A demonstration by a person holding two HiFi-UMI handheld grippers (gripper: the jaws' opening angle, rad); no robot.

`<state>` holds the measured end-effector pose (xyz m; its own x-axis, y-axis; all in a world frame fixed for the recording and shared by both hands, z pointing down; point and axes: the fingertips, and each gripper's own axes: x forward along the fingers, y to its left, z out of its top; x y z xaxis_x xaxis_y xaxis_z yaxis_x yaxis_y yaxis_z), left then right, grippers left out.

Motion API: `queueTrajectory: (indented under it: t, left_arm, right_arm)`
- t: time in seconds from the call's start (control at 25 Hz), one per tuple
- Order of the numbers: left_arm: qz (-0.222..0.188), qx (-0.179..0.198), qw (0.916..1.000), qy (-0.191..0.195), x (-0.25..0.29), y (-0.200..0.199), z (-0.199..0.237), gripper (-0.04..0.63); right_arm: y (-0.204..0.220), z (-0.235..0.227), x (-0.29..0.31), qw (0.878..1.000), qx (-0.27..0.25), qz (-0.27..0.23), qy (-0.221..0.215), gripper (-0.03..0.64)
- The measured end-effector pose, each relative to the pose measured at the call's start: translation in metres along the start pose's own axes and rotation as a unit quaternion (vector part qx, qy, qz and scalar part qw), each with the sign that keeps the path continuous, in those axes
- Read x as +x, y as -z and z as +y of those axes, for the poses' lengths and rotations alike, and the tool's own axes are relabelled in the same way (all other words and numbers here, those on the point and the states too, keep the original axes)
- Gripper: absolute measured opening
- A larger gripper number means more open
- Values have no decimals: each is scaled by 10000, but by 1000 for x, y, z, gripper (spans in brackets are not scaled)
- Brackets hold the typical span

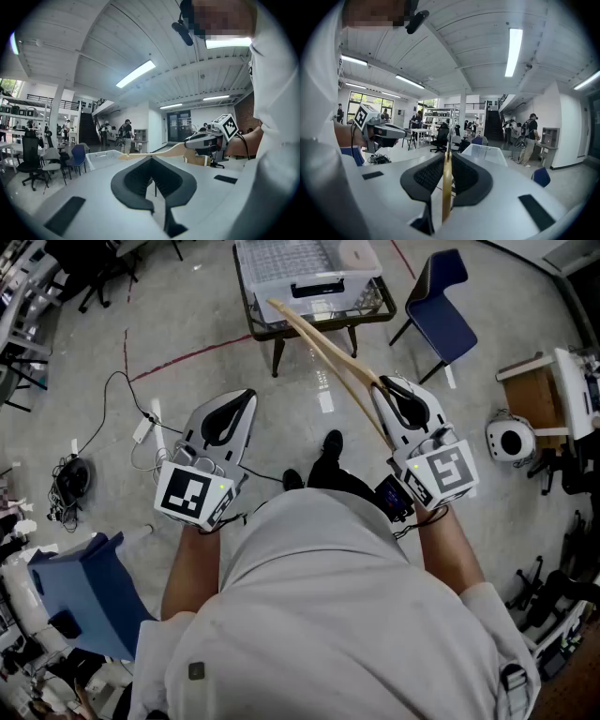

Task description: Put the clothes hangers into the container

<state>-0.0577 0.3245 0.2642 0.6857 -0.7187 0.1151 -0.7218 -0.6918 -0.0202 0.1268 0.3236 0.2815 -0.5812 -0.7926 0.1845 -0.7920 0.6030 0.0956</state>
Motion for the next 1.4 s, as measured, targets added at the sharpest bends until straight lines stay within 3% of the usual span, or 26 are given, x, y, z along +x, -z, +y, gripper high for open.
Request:
queueTrajectory:
  t: [0.72, 1.4]
  left_arm:
    - [170, -180, 9997, -35, 78, 6, 5, 15]
    - [208, -331, 9990, -211, 213, -2, 30, 17]
  right_arm:
    - [15, -75, 21, 9999, 89, 43, -67, 63]
    - [20, -206, 74, 9995, 144, 28, -271, 63]
